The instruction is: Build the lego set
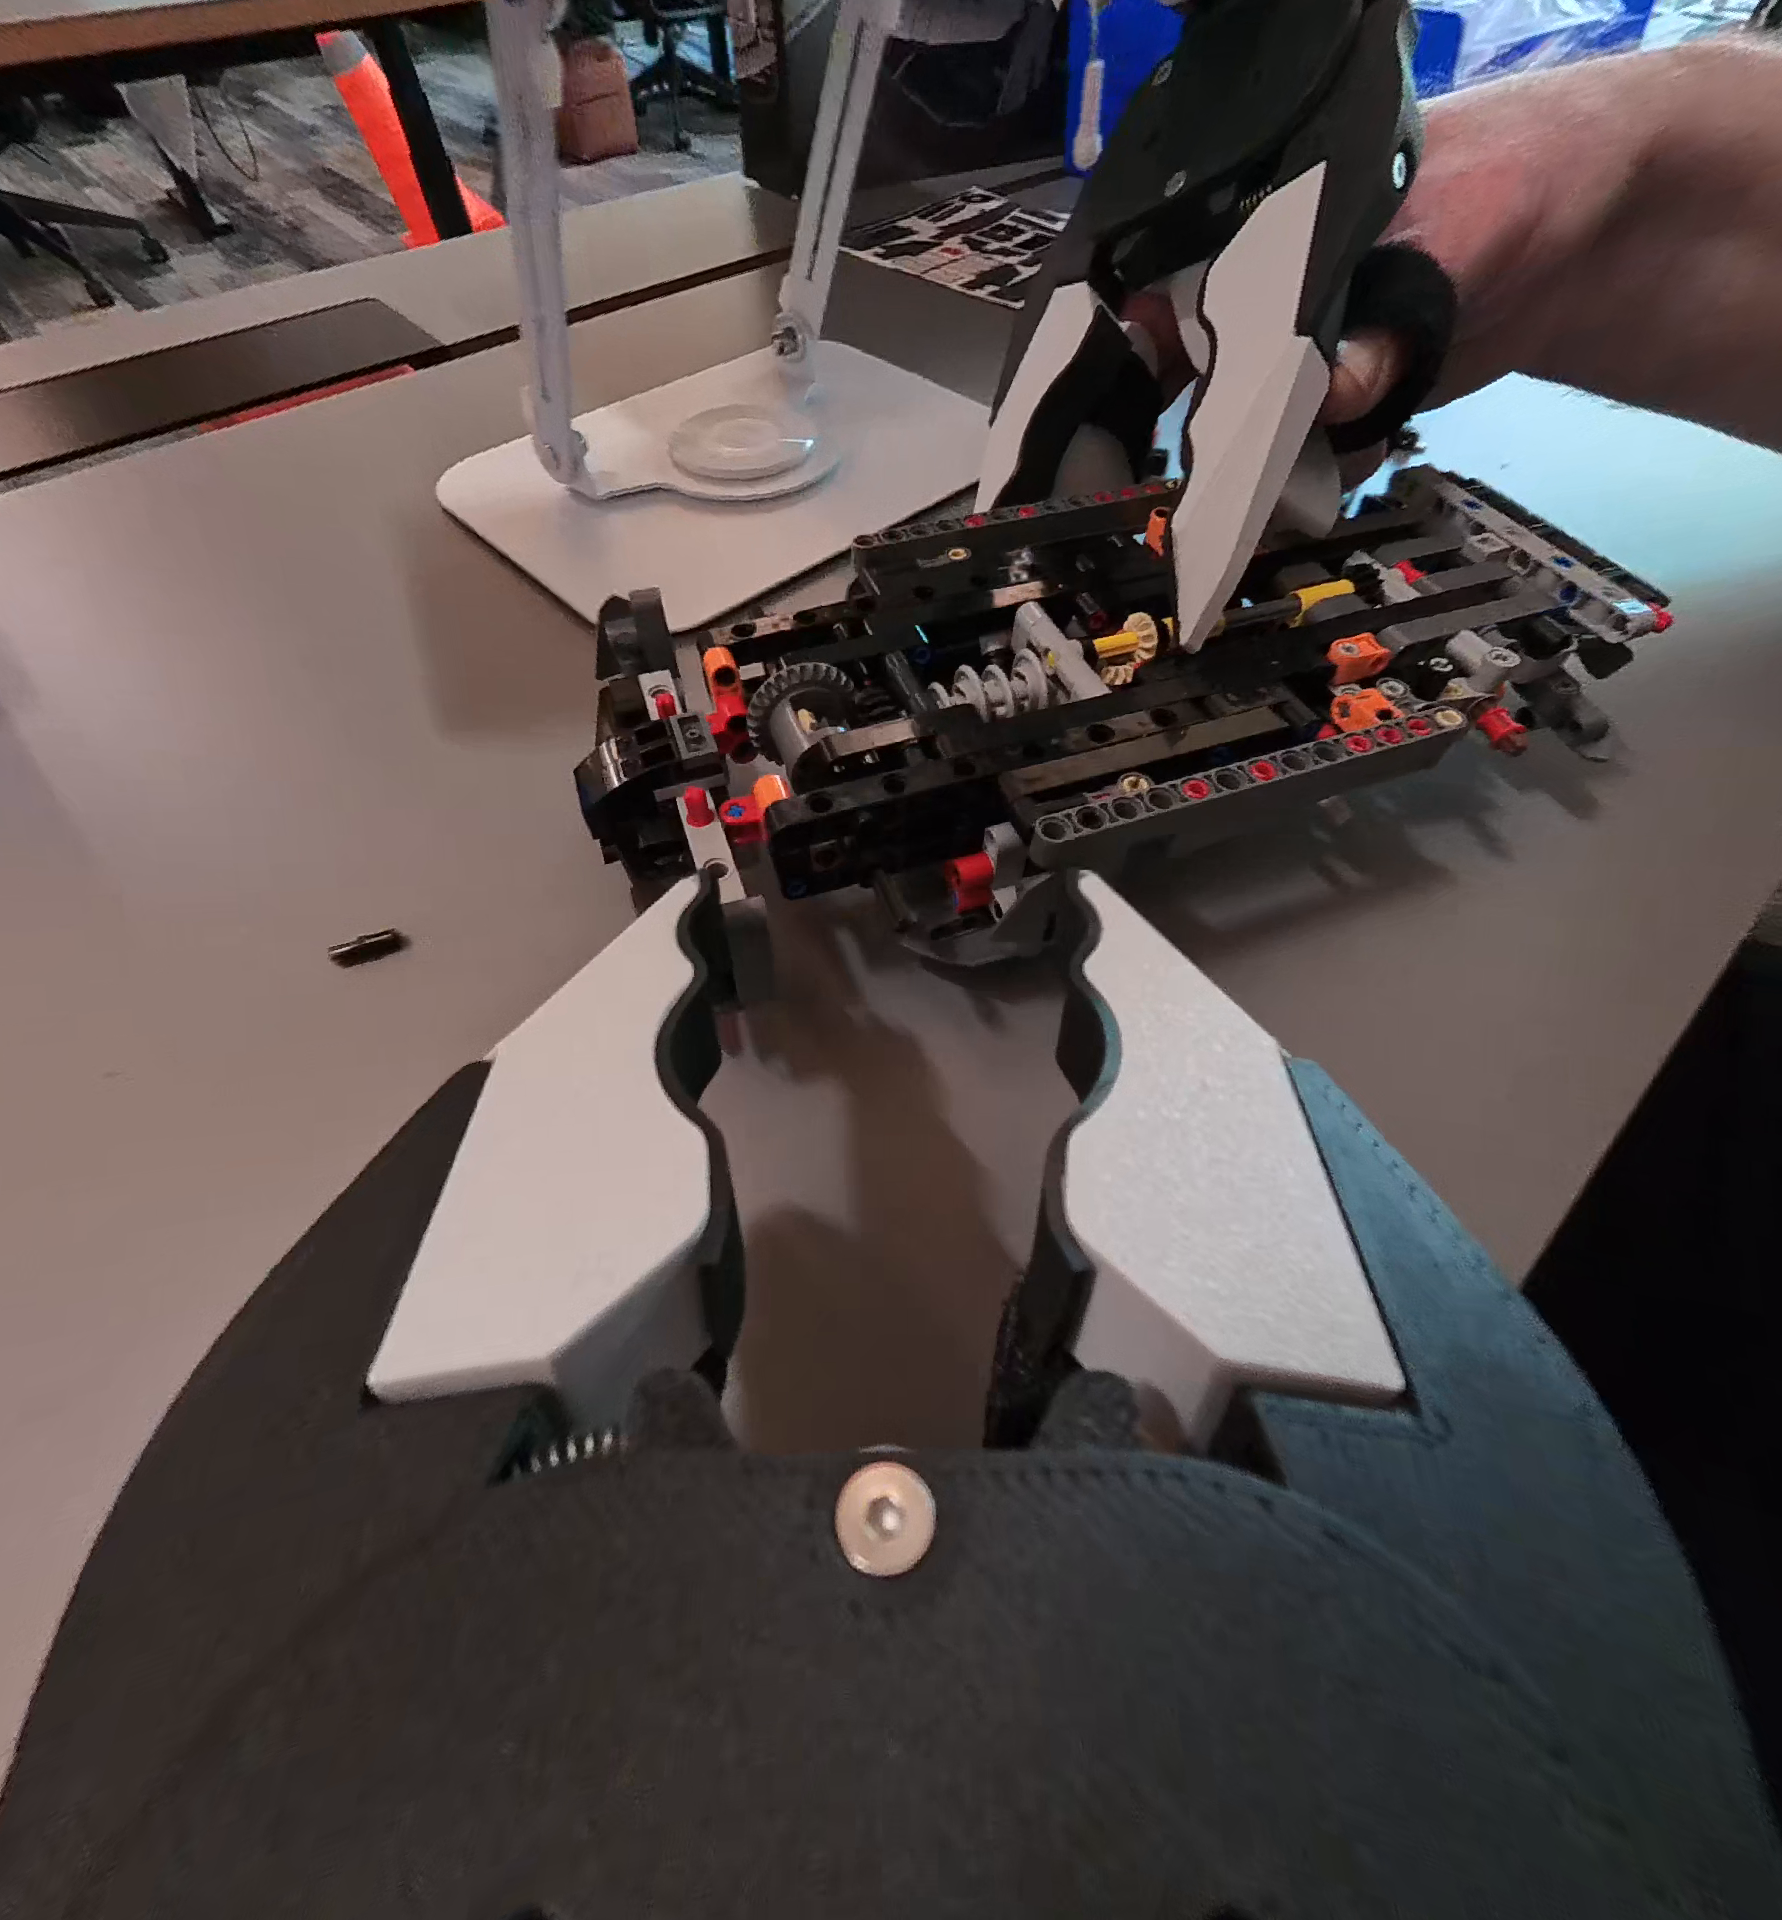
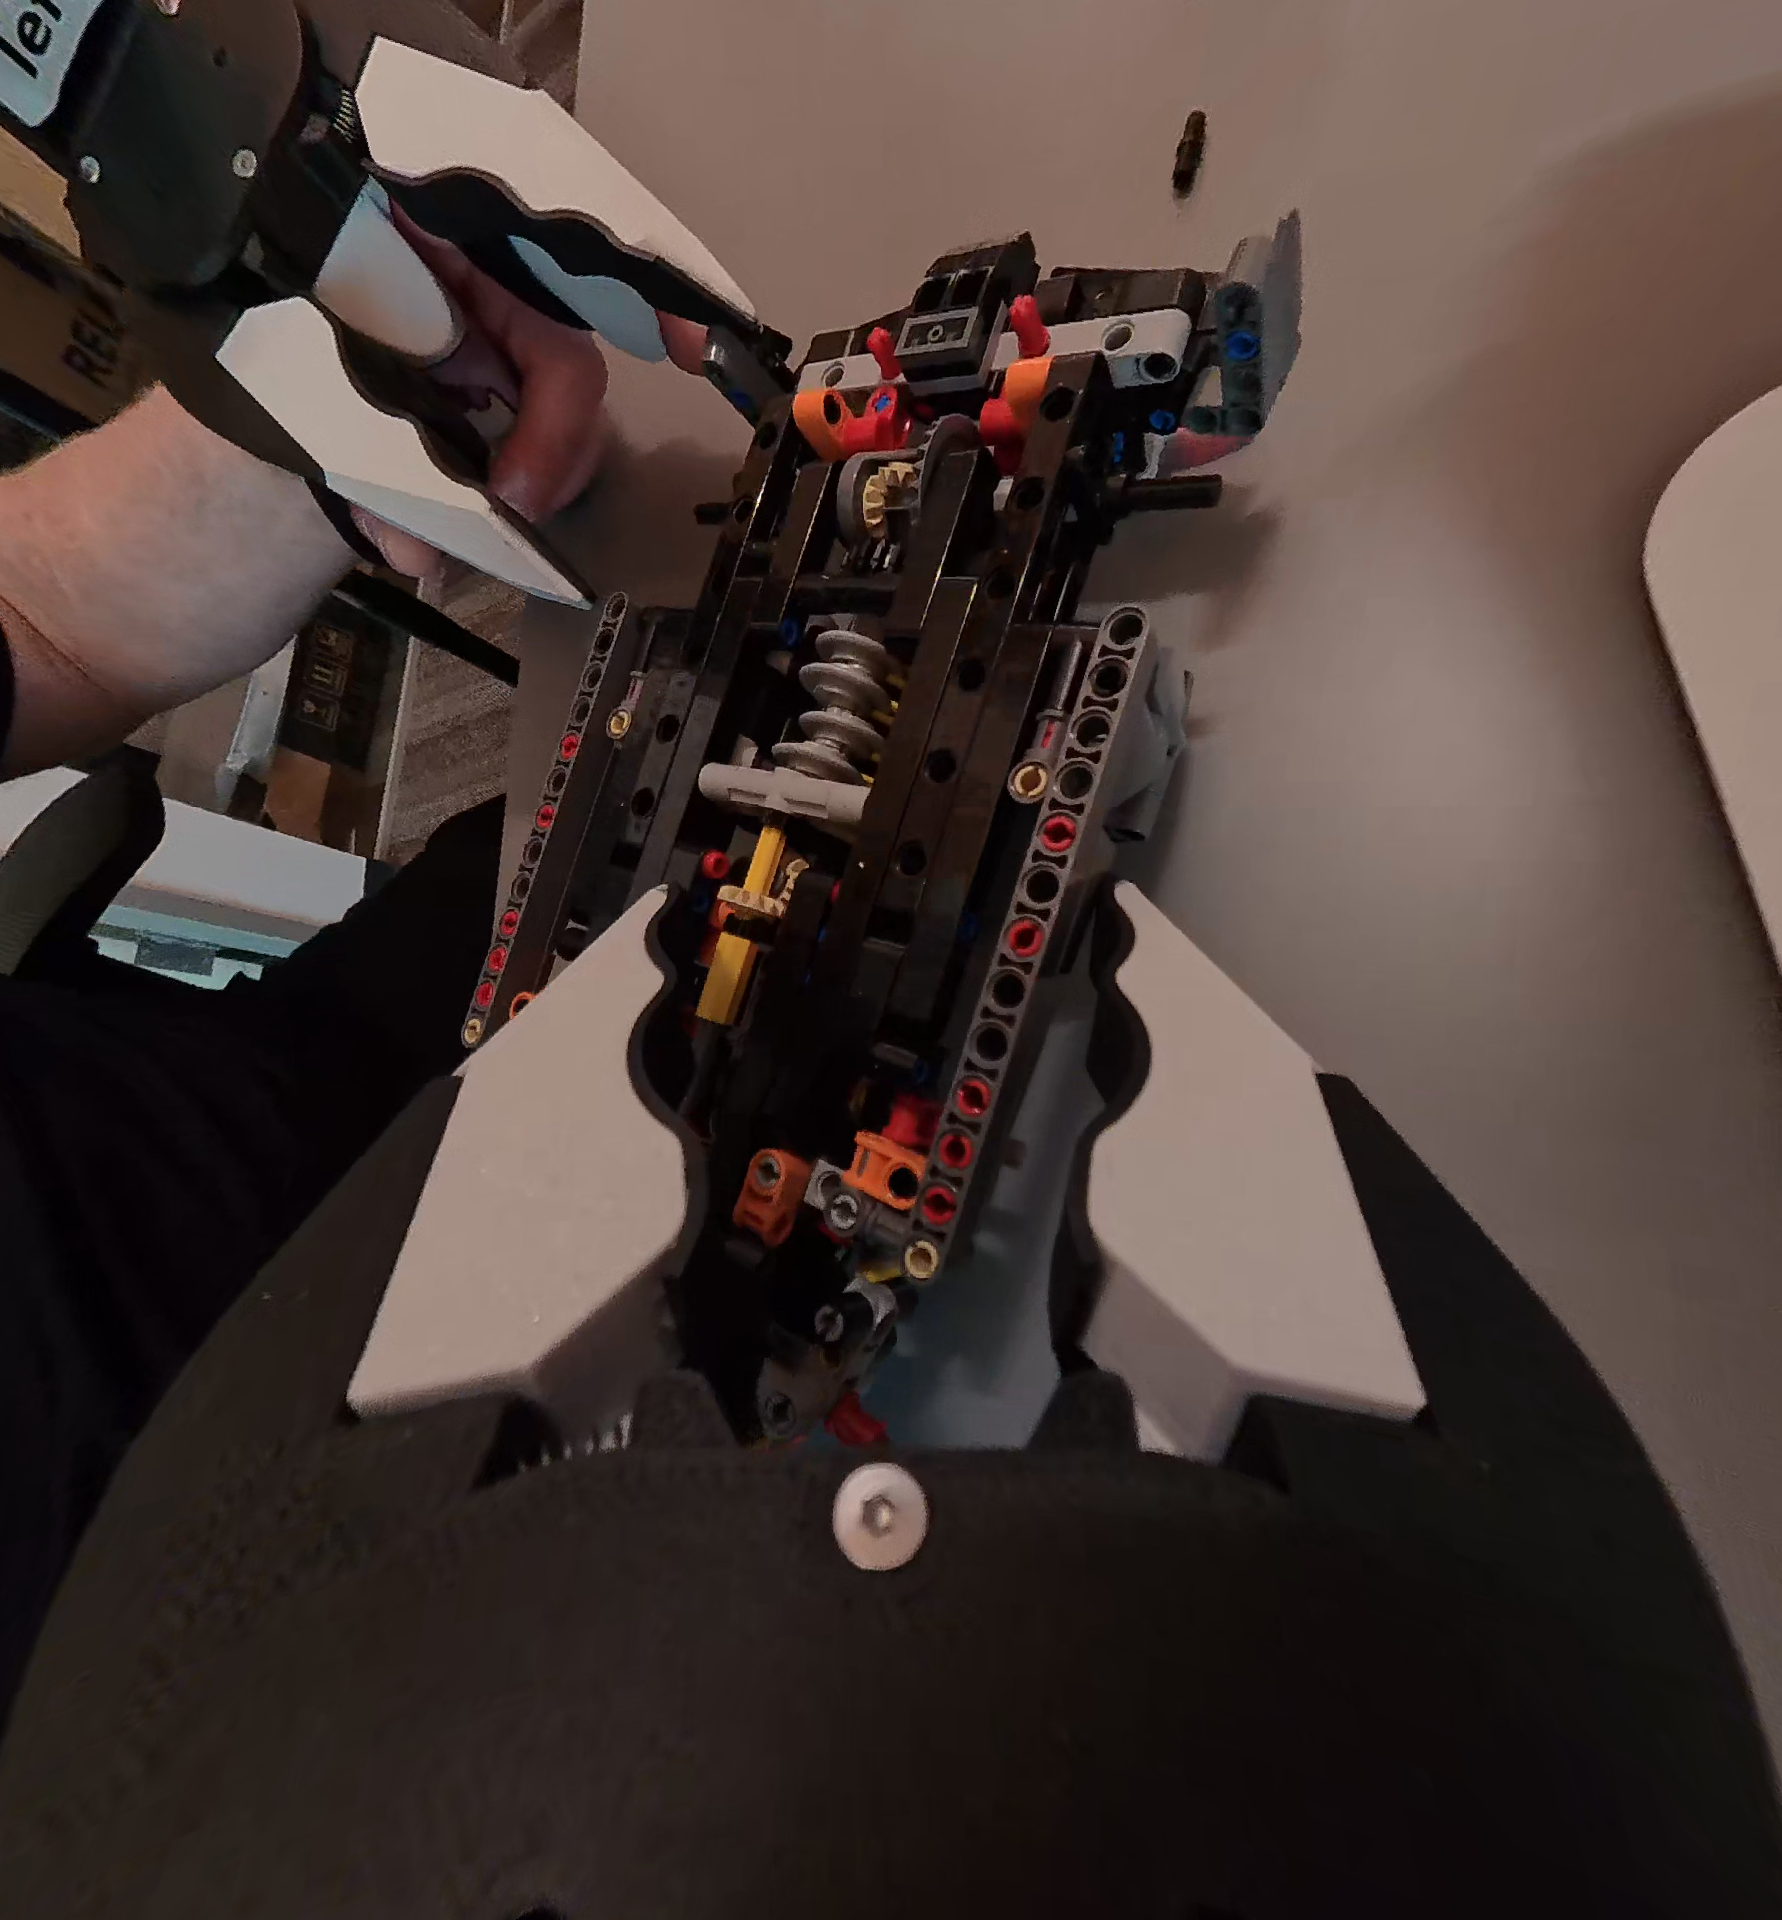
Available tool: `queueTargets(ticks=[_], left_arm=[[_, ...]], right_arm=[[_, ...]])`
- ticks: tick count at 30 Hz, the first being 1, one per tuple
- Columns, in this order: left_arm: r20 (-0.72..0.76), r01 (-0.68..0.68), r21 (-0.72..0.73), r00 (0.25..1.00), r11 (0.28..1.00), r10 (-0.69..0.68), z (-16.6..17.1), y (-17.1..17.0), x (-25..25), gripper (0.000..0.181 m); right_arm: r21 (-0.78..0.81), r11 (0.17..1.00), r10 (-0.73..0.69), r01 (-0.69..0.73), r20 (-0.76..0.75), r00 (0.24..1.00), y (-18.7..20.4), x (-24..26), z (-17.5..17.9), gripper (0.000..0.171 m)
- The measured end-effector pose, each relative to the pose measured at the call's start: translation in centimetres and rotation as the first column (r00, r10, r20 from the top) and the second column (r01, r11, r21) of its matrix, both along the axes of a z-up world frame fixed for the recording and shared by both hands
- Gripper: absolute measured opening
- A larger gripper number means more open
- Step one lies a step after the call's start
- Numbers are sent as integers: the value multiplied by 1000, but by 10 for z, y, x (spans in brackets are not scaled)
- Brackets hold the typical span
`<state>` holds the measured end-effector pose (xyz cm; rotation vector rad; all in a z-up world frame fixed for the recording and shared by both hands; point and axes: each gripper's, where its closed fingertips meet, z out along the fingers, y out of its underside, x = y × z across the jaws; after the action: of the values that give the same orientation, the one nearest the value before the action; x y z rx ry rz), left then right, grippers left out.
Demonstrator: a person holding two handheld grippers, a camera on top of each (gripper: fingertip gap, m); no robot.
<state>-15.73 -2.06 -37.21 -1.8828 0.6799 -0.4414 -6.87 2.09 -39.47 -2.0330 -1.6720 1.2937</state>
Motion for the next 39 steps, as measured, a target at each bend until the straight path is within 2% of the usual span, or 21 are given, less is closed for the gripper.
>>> queueTargets(ticks=[13, 18, 22, 29, 39], left_arm=[[41, 45, -39, 998, 998, -43, -3, -37, 45, 59], [81, -66, 7, 995, 998, 65, 6, -34, 28, 61], [77, -134, -34, 988, 990, 136, -5, -28, 16, 60], [-12, -114, -50, 993, 992, 113, -16, -25, 27, 46], [53, -68, -61, 996, 996, 71, -12, -28, 29, 36]], right_arm=[[1, 997, 82, -82, -2, 997, -14, 32, 0, 71], [38, 995, 93, -93, 1, 996, -11, 33, 2, 72], [47, 996, 74, -74, -10, 997, -6, 34, 6, 72], [69, 997, 47, -46, -25, 999, -1, 38, 11, 72], [184, 982, -27, 45, -102, 994, 12, 66, 48, 68]])
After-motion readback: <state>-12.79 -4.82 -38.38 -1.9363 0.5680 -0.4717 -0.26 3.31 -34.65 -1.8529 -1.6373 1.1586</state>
